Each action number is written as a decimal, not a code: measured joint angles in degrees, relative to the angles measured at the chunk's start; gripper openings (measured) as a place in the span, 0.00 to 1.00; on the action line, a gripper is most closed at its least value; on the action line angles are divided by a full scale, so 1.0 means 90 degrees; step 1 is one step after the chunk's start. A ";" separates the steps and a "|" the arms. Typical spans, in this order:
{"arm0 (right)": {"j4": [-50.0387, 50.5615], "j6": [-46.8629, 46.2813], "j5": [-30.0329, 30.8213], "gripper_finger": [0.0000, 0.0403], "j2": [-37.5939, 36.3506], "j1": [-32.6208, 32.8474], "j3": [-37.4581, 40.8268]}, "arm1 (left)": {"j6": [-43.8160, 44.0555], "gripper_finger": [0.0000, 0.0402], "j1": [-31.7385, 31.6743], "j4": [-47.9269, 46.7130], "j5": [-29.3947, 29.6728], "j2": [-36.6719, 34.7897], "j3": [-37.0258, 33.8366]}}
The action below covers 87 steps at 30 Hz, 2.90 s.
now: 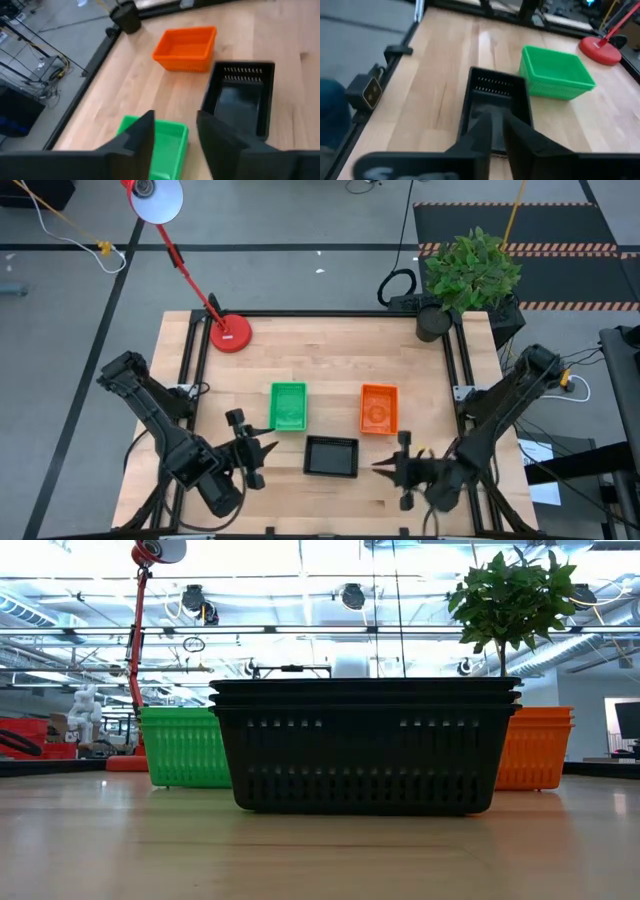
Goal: Stack baskets by color
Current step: Return to Home Position
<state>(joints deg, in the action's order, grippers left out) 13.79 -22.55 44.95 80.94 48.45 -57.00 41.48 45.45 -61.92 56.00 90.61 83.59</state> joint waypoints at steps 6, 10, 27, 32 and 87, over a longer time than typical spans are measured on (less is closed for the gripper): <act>-0.1465 0.0794 -0.0182 0.01 -0.1306 -0.0013 0.1551 | 0.0310 0.11 0.0095 -0.0263 0.0461 -0.0053 -0.0022; -0.1875 0.1145 -0.0394 0.02 -0.2199 -0.0053 0.2324 | 0.0371 0.02 0.0007 -0.0246 0.0642 -0.0109 -0.0367; -0.2176 0.2882 -0.1457 0.00 -0.5024 -0.1015 0.4195 | -0.3822 0.01 -0.1107 0.6252 -0.1260 -0.2307 -0.4087; -0.2169 0.3374 -0.2179 0.00 -0.5588 -0.1581 0.4452 | -0.4920 0.04 -0.1391 0.7618 -0.1913 -0.2650 -0.4917; -0.2089 0.3918 -0.4507 0.00 -0.8010 -0.4015 0.5990 | -0.5591 0.01 -0.3560 1.0111 -0.4723 -0.7323 -0.9226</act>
<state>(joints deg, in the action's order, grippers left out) -5.00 12.71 4.38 8.85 12.32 -3.09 -8.83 13.41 29.08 13.50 24.69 0.56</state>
